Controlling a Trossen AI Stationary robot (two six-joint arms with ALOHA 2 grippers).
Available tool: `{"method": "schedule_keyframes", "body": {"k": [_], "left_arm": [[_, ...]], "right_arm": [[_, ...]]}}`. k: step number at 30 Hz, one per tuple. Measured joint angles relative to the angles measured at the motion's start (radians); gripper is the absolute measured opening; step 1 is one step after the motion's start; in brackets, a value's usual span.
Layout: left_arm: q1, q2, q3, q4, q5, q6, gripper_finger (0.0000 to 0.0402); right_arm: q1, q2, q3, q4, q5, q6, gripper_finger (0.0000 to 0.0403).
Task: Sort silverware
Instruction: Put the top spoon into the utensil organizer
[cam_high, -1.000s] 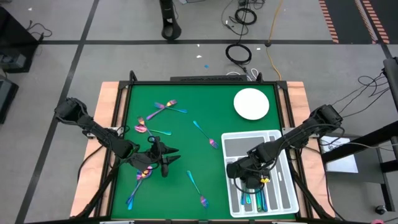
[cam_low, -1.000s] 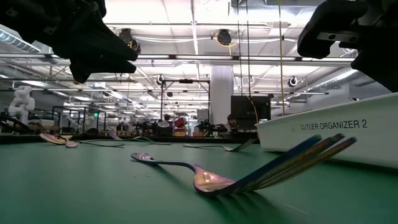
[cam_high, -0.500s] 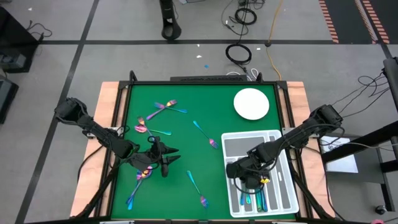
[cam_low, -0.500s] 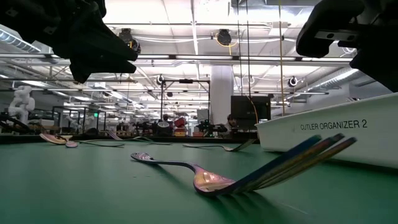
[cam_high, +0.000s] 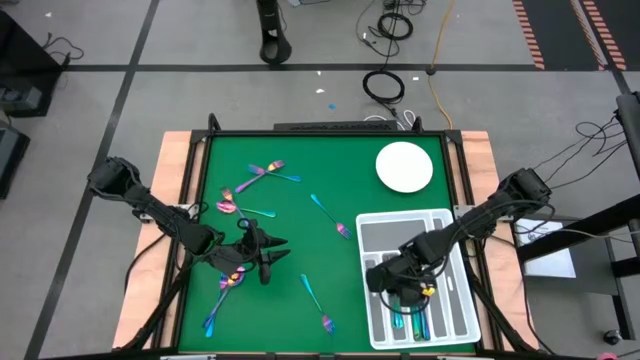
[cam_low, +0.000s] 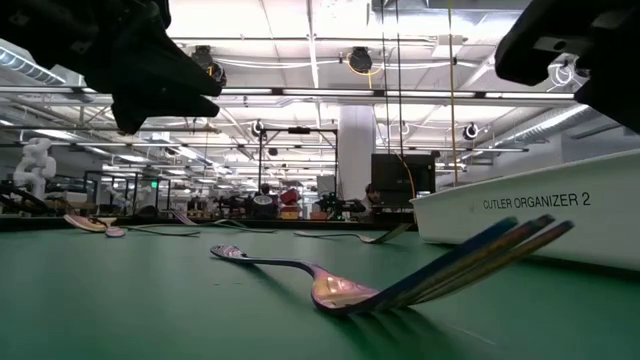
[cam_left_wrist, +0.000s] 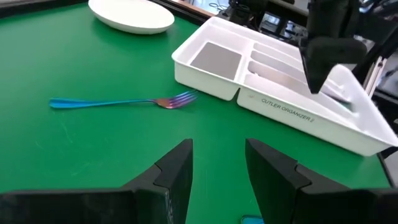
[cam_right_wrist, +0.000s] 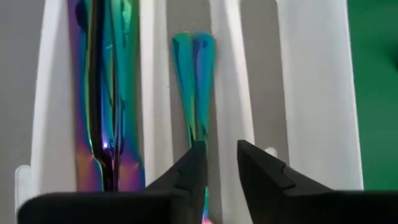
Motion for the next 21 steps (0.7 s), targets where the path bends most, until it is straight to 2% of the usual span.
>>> {"method": "schedule_keyframes", "body": {"k": [8, 17, 19, 21], "left_arm": [[0.000, 0.000, 0.000, 0.000, -0.004, -0.024, 0.0148], [0.000, 0.000, 0.000, 0.000, -0.021, -0.024, 0.0148], [0.000, 0.000, 0.000, -0.001, -0.022, -0.021, 0.0148], [0.000, 0.000, 0.000, -0.001, -0.022, -0.012, 0.0148]], "right_arm": [[0.020, 0.000, 0.000, 0.025, 0.004, -0.014, 0.0129], [0.028, 0.000, 0.000, 0.119, 0.003, -0.012, 0.0131], [0.028, 0.000, 0.000, 0.151, 0.017, 0.069, 0.0131], [0.028, -0.004, 0.000, 0.185, 0.077, 0.201, 0.0131]]}}
